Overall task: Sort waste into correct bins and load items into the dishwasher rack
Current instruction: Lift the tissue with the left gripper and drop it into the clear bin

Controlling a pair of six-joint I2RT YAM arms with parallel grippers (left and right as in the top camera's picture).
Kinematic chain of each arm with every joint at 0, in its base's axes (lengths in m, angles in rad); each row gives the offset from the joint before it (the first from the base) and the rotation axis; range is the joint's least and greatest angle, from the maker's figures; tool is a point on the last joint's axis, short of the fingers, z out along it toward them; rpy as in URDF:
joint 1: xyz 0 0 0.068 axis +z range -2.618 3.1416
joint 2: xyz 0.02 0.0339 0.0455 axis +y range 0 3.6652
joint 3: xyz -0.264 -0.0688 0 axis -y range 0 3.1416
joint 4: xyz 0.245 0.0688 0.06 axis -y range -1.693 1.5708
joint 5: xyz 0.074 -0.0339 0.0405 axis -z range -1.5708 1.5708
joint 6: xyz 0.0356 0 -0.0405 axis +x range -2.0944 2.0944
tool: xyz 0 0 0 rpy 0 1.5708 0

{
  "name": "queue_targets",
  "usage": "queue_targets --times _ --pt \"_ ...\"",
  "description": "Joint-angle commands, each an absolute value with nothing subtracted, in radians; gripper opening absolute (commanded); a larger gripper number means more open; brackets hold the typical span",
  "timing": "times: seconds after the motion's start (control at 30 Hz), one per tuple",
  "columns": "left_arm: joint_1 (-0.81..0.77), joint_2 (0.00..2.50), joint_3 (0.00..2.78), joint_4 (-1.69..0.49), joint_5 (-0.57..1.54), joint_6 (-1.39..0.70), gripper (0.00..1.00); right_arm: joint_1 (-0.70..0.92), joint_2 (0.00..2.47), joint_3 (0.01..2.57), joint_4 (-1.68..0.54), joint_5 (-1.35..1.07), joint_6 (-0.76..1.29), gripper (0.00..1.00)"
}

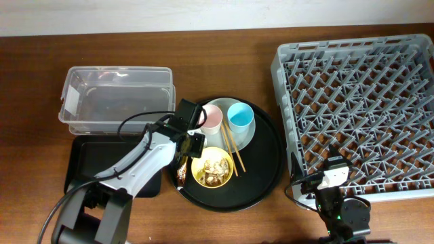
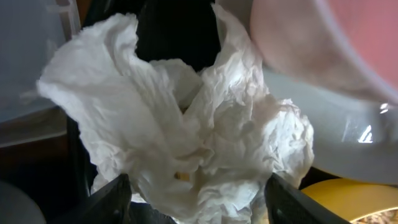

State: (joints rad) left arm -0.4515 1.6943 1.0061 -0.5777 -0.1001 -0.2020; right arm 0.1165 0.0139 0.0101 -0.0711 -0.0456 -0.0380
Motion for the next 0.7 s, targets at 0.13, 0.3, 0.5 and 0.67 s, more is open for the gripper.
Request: queue_targets --times 0.13,0.3,0.5,0.67 --pt "-0.456 1.702 0.963 -0.577 -0.110 -0.186 0.51 0.110 0.009 0.006 -0.075 -0.048 -0.041 0.99" --pt "-0.456 1.701 0.973 -0.572 -0.110 -0.186 0.20 0.110 0.009 0.006 -0.075 -0.048 -0.041 0.99" --pt "-0.456 1.664 1.007 -0.583 -0.110 -0.186 0.00 0.110 0.009 0.006 -0.075 -0.048 -0.041 0.99" --pt "-0.456 1.553 1.036 -0.622 -0.110 -0.186 0.00 0.110 0.009 0.006 -0.075 -0.048 -0.041 0.99"
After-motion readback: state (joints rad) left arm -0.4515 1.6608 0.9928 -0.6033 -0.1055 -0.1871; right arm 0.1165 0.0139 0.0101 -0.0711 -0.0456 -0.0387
